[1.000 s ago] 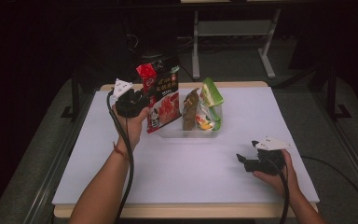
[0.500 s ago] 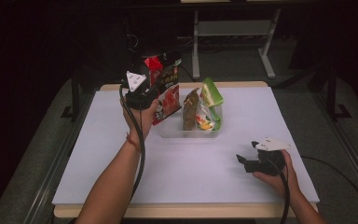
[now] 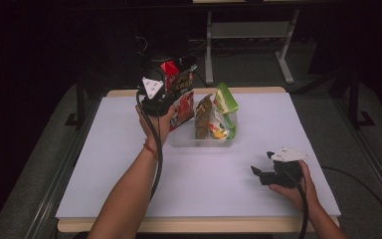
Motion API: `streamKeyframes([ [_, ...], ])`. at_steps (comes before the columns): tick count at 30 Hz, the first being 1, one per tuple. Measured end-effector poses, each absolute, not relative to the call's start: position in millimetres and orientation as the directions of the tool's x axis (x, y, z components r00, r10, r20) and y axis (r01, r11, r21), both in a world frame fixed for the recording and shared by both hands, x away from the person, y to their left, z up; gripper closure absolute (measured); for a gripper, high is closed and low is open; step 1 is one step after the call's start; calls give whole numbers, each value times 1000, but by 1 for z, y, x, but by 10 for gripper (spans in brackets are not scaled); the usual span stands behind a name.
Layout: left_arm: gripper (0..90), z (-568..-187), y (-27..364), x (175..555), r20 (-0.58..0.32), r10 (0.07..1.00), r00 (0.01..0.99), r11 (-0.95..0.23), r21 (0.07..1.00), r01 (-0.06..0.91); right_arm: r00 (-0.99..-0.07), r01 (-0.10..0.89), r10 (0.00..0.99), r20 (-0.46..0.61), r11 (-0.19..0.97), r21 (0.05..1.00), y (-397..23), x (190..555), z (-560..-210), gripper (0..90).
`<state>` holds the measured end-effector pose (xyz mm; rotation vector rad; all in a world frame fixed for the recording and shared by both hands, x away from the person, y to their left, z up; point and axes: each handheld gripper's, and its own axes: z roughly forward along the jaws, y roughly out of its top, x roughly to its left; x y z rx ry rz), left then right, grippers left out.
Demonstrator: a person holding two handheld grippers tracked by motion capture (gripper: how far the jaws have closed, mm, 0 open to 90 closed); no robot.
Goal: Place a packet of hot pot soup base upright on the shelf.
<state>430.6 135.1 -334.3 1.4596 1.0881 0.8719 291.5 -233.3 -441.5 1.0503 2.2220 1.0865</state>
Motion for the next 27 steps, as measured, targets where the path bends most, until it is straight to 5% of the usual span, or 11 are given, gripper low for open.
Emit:
streamKeyframes([
  [27,723,-366,126,415,-75,927,367,-8,976,219,-650,435,758,-59,434,789,-226,291,-444,216],
])
